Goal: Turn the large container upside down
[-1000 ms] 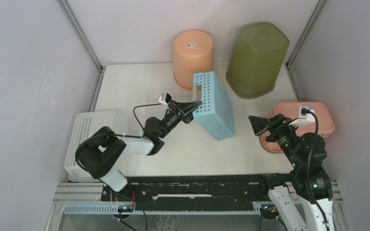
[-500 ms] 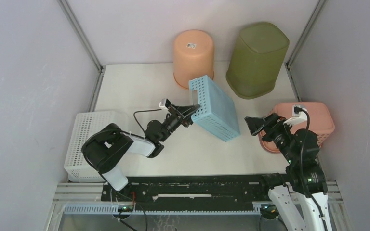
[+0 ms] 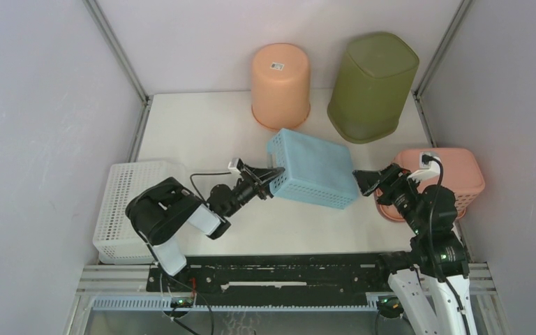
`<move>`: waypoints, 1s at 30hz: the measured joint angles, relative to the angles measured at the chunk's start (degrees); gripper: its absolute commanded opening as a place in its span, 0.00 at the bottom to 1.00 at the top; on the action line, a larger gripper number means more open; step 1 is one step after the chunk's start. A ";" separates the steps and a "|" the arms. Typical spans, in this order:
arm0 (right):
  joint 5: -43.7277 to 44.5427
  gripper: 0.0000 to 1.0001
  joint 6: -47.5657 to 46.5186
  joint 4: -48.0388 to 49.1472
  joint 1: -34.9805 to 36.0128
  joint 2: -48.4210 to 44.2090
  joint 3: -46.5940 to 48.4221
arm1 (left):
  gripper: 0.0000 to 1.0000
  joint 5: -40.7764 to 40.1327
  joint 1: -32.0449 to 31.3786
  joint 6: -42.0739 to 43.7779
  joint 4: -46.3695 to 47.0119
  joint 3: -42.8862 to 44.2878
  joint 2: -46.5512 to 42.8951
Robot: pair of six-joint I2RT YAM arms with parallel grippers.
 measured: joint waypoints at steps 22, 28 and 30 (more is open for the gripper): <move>-3.91 0.89 0.07 4.63 -2.21 2.78 -4.42 | 0.45 3.69 2.36 21.66 -40.48 8.98 -18.69; -5.38 0.90 0.35 6.75 -2.73 3.93 -6.80 | 0.60 -0.92 2.38 32.37 -60.30 16.70 -25.33; -5.92 0.90 0.57 7.56 -2.78 4.46 -7.58 | 0.69 -2.99 2.58 36.09 -65.31 17.86 -25.57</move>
